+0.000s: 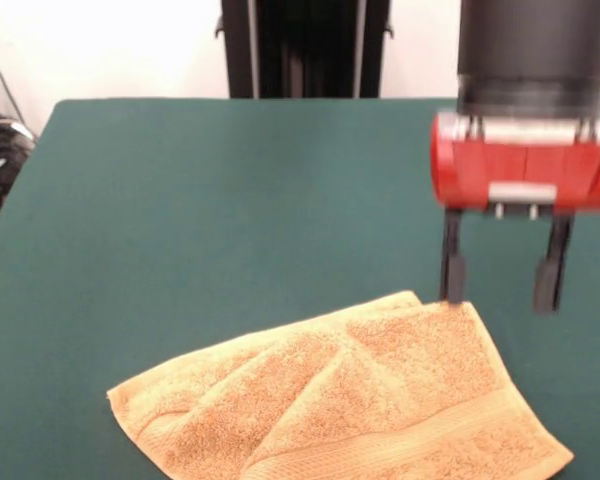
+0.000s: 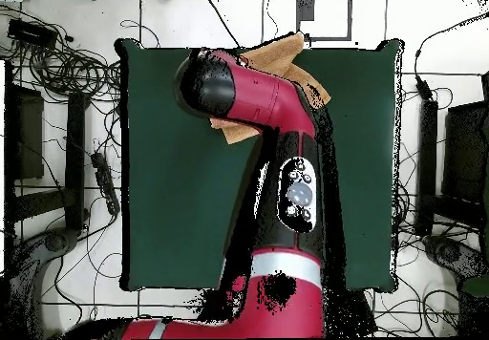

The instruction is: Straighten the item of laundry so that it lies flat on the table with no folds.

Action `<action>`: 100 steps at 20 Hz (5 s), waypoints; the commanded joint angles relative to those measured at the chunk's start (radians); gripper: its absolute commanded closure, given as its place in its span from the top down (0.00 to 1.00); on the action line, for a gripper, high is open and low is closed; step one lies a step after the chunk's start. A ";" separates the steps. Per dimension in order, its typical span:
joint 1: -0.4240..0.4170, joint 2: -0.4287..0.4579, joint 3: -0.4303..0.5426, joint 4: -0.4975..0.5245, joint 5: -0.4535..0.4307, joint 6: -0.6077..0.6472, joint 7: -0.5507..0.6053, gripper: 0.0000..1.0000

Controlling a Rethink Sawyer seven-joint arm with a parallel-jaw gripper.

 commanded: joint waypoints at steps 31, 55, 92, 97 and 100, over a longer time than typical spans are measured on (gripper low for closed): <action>-0.180 -0.124 0.259 0.590 -0.232 -0.216 0.077 1.00; -0.302 0.076 0.433 0.472 -0.304 -0.356 0.051 1.00; -0.020 0.141 0.031 0.427 -0.044 -0.468 0.267 1.00; -0.070 0.154 0.076 0.382 -0.064 -0.447 0.187 1.00; -0.082 0.164 0.087 0.365 -0.070 -0.442 0.175 1.00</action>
